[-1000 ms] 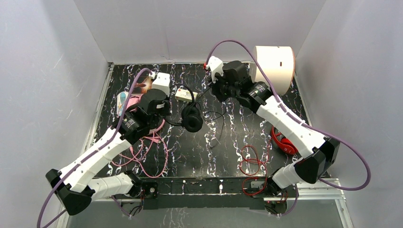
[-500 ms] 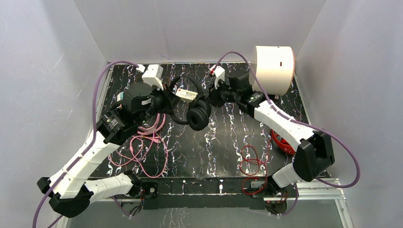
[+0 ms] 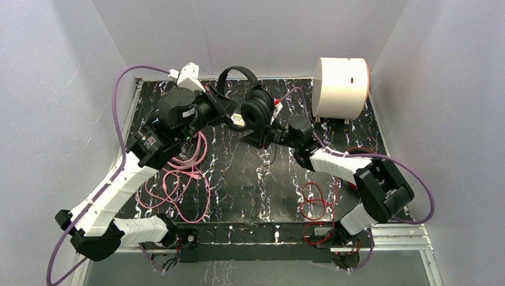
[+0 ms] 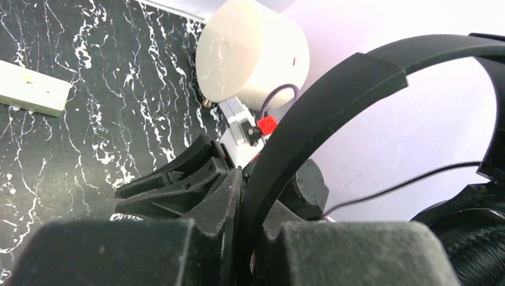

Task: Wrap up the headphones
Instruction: Wrap the headphones cable around the headphones.

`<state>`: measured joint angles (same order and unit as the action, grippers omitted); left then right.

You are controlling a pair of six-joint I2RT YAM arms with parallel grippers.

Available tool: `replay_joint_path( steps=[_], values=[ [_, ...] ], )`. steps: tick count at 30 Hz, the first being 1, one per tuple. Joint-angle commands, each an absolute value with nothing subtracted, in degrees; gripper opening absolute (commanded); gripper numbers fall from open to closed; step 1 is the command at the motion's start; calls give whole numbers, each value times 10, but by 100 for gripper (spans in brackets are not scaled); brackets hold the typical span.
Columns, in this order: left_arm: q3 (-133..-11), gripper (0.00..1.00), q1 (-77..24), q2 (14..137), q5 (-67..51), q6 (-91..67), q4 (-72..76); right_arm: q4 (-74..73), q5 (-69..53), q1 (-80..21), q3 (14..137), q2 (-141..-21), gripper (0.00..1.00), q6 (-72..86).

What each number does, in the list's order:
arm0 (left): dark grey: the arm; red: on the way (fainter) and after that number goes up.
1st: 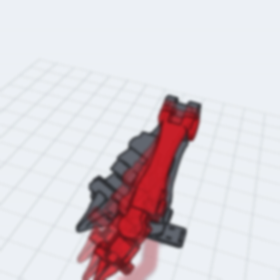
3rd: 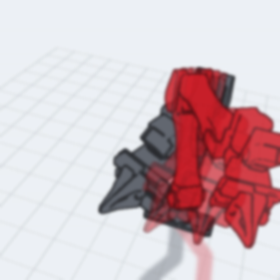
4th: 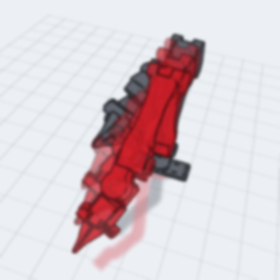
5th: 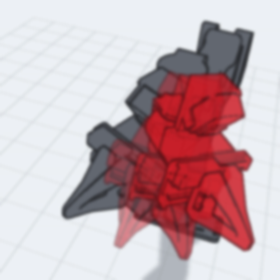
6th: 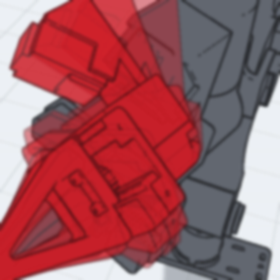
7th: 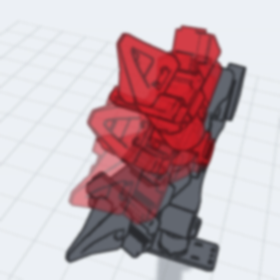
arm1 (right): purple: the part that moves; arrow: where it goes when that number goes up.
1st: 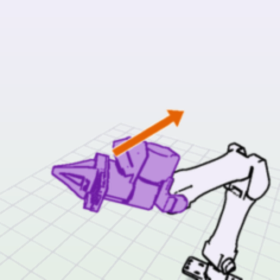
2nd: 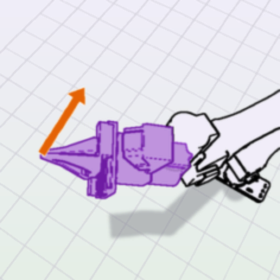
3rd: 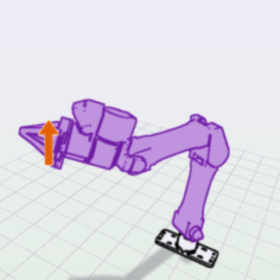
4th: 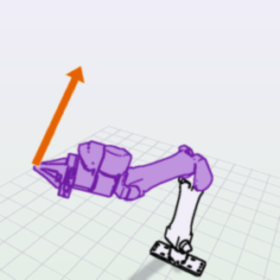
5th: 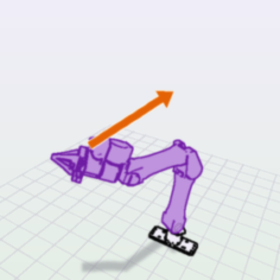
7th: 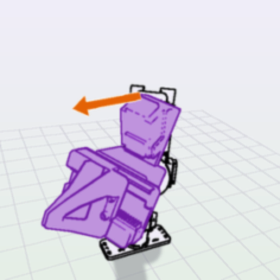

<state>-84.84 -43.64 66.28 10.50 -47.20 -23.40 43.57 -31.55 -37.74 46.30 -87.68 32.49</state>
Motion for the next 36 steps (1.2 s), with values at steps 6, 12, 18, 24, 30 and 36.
replay_joint_path(
  steps=[6,12,18,24,30,36],
  values=[
    [-890,0,-436,648,171,-540,-191,353,-346,-356,440,-792,50,247],
    [-944,0,-436,686,160,-529,-195,299,-325,-331,445,-773,60,230],
    [-971,0,-436,694,170,-518,-207,199,-265,-317,490,-793,67,217],
    [-983,0,-435,689,164,-516,-221,139,-245,-293,533,-820,77,183],
    [-977,0,-436,677,161,-519,-221,194,-379,-221,523,-811,88,129],
    [-983,0,-436,677,178,-504,-231,292,-501,-179,434,-701,99,67]
  ],
)
